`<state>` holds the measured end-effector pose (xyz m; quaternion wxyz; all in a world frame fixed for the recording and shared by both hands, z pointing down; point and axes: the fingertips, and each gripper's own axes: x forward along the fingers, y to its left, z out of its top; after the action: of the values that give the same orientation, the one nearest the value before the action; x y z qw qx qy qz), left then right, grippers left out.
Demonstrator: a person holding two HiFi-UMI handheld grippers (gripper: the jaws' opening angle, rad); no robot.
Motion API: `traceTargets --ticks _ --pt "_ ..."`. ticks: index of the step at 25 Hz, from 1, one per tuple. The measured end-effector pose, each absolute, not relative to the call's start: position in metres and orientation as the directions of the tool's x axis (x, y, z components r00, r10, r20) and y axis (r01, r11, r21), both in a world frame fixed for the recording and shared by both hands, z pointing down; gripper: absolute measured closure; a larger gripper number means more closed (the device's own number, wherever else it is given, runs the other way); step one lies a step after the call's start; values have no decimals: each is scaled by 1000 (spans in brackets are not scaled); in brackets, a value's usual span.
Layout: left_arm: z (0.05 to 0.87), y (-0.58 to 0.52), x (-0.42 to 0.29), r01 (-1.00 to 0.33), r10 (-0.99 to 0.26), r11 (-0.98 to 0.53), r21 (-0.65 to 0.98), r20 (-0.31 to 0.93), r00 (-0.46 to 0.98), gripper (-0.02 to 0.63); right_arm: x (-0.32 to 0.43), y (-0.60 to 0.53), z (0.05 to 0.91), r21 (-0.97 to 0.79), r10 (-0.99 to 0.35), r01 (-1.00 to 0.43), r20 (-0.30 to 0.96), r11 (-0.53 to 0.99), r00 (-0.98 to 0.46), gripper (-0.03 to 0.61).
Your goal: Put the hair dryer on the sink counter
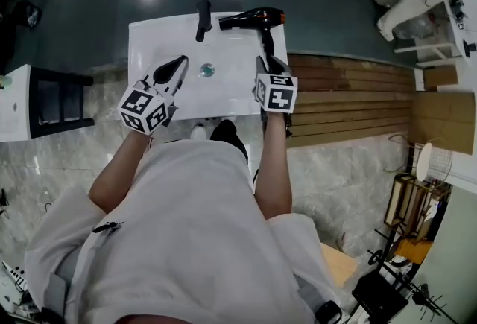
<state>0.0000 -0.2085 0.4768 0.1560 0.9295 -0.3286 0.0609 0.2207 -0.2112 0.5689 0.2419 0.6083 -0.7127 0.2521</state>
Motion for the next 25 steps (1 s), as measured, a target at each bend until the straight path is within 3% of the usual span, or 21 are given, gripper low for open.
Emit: traceTargets --ticks 14,25 --pt "469 -176 -34 -594 -568 -766 245 175 805 612 194 -162 513 -141 -854 -987 502 77 -138 571" --pt "457 -172 -26 -600 -581 -764 236 153 800 612 178 -150 474 -191 -899 -963 359 192 -251 571"
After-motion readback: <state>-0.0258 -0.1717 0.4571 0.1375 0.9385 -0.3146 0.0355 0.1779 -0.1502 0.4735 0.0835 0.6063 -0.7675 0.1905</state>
